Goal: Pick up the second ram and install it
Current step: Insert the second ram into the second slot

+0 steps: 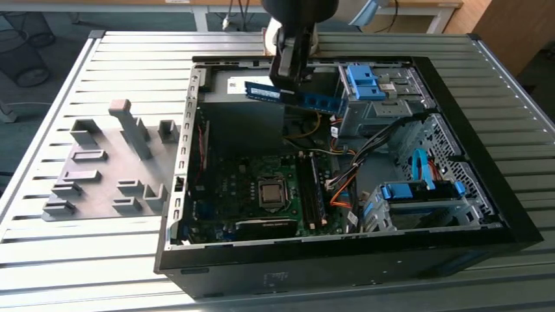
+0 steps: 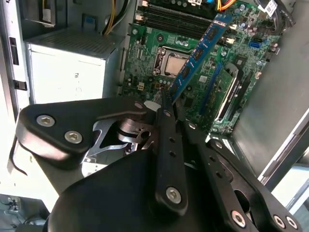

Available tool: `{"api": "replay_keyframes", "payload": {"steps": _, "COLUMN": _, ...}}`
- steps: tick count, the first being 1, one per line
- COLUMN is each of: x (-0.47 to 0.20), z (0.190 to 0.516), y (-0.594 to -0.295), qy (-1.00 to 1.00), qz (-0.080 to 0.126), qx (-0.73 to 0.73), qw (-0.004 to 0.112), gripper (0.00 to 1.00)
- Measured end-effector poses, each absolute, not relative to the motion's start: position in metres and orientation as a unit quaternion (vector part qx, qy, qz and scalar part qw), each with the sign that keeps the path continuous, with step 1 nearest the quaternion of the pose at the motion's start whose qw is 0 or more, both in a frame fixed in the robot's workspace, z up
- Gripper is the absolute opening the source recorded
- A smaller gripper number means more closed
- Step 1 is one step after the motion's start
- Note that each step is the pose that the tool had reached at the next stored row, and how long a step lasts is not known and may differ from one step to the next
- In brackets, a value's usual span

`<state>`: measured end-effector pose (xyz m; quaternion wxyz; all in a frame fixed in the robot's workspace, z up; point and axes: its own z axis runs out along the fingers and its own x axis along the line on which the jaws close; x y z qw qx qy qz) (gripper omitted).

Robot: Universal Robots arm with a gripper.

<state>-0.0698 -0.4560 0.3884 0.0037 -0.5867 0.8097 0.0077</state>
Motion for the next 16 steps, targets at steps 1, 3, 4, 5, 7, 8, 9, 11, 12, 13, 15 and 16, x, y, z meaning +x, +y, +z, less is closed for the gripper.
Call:
{"api": "replay_keyframes", "payload": {"steps": 1, "x": -0.0698, "z": 0.3882, "y": -0.4559, "qy": 0.811, "qz": 0.008, "qx": -0.585, "qw": 0.004, "gripper": 0.14}}
{"api": "replay_keyframes", "payload": {"steps": 3, "x": -0.0698, "z": 0.3879, "y": -0.4559, "qy": 0.815, "qz": 0.008, "qx": -0.580, "qw": 0.004, "gripper": 0.14}}
{"api": "replay_keyframes", "payload": {"steps": 4, "x": -0.0698, "z": 0.3877, "y": -0.4559, "qy": 0.819, "qz": 0.008, "qx": -0.574, "qw": 0.004, "gripper": 0.14}}
{"api": "replay_keyframes", "payload": {"steps": 5, "x": -0.0698, "z": 0.3875, "y": -0.4559, "qy": 0.823, "qz": 0.008, "qx": -0.567, "qw": 0.004, "gripper": 0.14}}
{"api": "replay_keyframes", "payload": {"steps": 7, "x": -0.0698, "z": 0.3871, "y": -0.4559, "qy": 0.832, "qz": 0.007, "qx": -0.554, "qw": 0.004, "gripper": 0.14}}
{"api": "replay_keyframes", "payload": {"steps": 8, "x": -0.0698, "z": 0.3869, "y": -0.4559, "qy": 0.836, "qz": 0.007, "qx": -0.549, "qw": 0.004, "gripper": 0.14}}
{"api": "replay_keyframes", "payload": {"steps": 9, "x": -0.0698, "z": 0.3867, "y": -0.4559, "qy": 0.839, "qz": 0.007, "qx": -0.543, "qw": 0.004, "gripper": 0.14}}
{"api": "replay_keyframes", "payload": {"steps": 11, "x": -0.0698, "z": 0.3864, "y": -0.4559, "qy": 0.848, "qz": 0.007, "qx": -0.530, "qw": 0.004, "gripper": 0.14}}
{"api": "replay_keyframes", "payload": {"steps": 12, "x": -0.0698, "z": 0.3861, "y": -0.4559, "qy": 0.852, "qz": 0.007, "qx": -0.523, "qw": 0.004, "gripper": 0.14}}
{"api": "replay_keyframes", "payload": {"steps": 13, "x": -0.0698, "z": 0.3859, "y": -0.4559, "qy": 0.856, "qz": 0.007, "qx": -0.517, "qw": 0.004, "gripper": 0.14}}
{"api": "replay_keyframes", "payload": {"steps": 15, "x": -0.0698, "z": 0.3855, "y": -0.4558, "qy": 0.864, "qz": 0.007, "qx": -0.504, "qw": 0.004, "gripper": 0.14}}
{"api": "replay_keyframes", "payload": {"steps": 16, "x": -0.0698, "z": 0.3852, "y": -0.4558, "qy": 0.868, "qz": 0.007, "qx": -0.497, "qw": 0.004, "gripper": 0.14}}
